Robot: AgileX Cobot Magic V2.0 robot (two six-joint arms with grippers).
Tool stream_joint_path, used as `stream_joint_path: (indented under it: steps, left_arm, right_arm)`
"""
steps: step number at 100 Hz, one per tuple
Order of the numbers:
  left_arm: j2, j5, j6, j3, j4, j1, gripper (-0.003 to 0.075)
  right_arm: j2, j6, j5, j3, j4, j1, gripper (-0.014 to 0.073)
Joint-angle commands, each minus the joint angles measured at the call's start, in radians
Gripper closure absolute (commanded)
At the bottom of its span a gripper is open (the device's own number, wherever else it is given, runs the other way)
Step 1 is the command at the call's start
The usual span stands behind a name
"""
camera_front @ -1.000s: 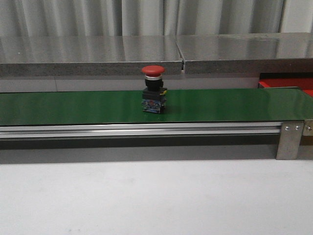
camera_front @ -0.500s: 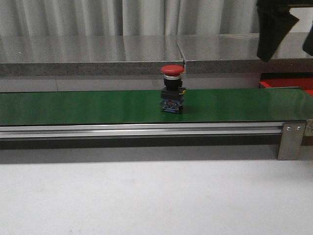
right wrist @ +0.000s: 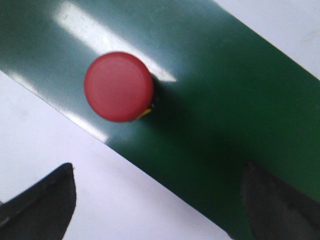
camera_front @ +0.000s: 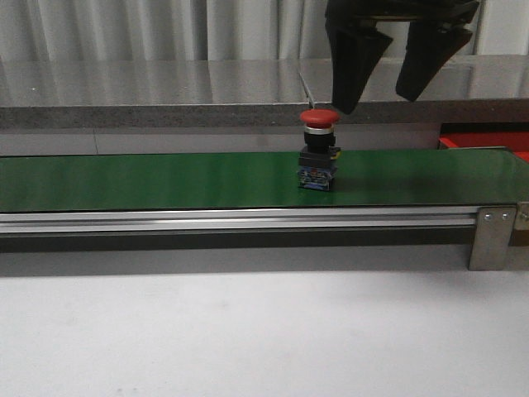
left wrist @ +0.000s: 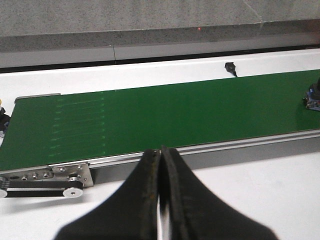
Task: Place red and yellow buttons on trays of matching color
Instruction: 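Grasp the red button on the belt with the right gripper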
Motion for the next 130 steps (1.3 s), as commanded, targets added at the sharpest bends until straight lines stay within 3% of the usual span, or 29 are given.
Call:
stream_joint_path:
  steps: [1,46,56,68,80,105,130]
  left_arm:
    - [0.01,-0.072,0.001,-0.023,-0.016,-0.008,0.0739]
    - [0.01,-0.072,0.001,-0.023,-0.016,-0.008,0.0739]
    - [0.01,-0.072,0.001,-0.023,-0.016,-0.008,0.0739]
    - [0.01,-0.072,0.001,-0.023,-0.016,-0.008,0.0739]
    - [0.01,-0.072,0.001,-0.023,-0.016,-0.008,0.0739]
    - [0.01,-0.072,0.001,-0.023,-0.016,-0.008,0.0739]
    - [0.01,-0.072,0.001,-0.023,-0.016,-0.008,0.0739]
  right_arm:
    - [-0.014,-0.02,-0.027,-0.058,0.013,0.003,-0.0062]
    - [0.075,-0.047,-0.08,-0.094,0.02,0.005,-0.0041]
    - [0.081,-0.047,-0.085,-0.092,0.02,0.005,0.0061]
    - [0.081,-0.044,-0.085,-0.092,0.02,0.005,0.027]
    - [0.079,-0.04,-0.09,-0.092,0.02,0.004,0.0373]
    - [0.019,0.037,-0.118,-0.092,-0.018,-0.036,0.0379]
    - [-0.019,0.084,-0.125,-0.092,-0.062,-0.187,0.0379]
